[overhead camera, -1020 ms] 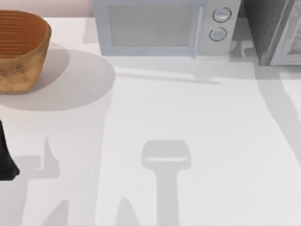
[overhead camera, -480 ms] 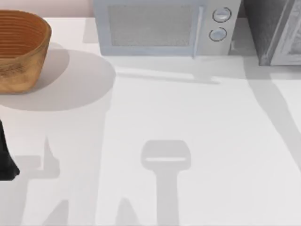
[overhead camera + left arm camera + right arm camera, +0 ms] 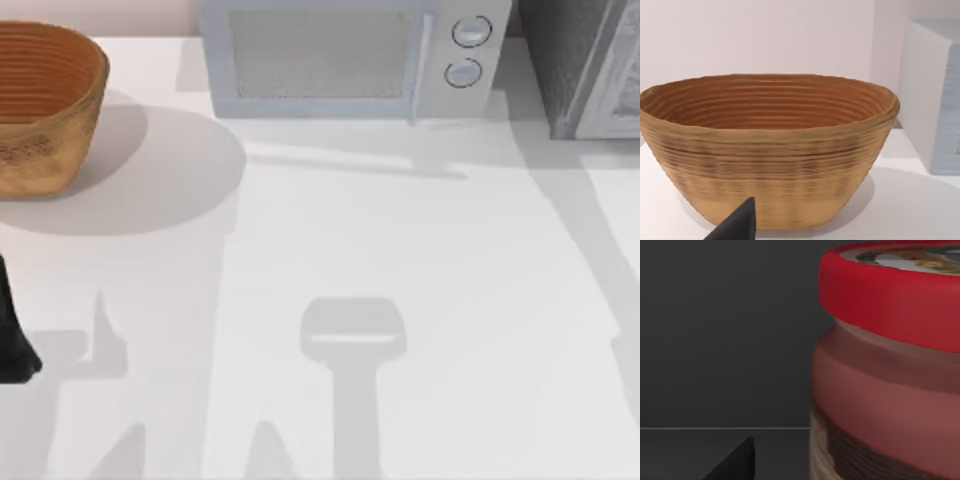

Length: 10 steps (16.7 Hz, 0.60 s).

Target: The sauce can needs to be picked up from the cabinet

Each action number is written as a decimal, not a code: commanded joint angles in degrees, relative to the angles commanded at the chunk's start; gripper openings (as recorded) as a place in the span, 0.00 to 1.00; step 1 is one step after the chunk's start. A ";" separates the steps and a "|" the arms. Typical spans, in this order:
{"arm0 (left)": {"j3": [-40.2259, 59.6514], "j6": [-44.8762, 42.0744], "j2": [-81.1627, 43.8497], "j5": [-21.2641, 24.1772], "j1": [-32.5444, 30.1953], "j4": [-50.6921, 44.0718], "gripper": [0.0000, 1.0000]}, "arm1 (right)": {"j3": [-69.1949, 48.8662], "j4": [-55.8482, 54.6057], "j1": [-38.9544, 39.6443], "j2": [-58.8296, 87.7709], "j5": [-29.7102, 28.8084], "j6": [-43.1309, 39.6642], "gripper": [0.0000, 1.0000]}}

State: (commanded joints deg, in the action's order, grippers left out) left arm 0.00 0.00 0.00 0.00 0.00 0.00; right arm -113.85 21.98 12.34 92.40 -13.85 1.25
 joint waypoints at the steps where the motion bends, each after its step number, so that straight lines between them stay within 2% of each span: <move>1: 0.00 0.00 0.00 0.00 0.00 0.00 1.00 | -1.08 -0.08 -0.35 1.11 0.33 -0.01 1.00; 5: 0.00 0.00 0.00 0.00 0.00 0.00 1.00 | -1.72 -0.15 -0.60 1.74 0.56 -0.01 1.00; 10: 0.00 0.00 0.00 0.00 0.00 0.00 1.00 | -1.72 -0.15 -0.60 1.74 0.56 -0.01 0.62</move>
State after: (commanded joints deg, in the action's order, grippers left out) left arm 0.00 0.00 0.00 0.00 0.00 0.00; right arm -115.57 21.83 11.74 94.14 -13.28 1.24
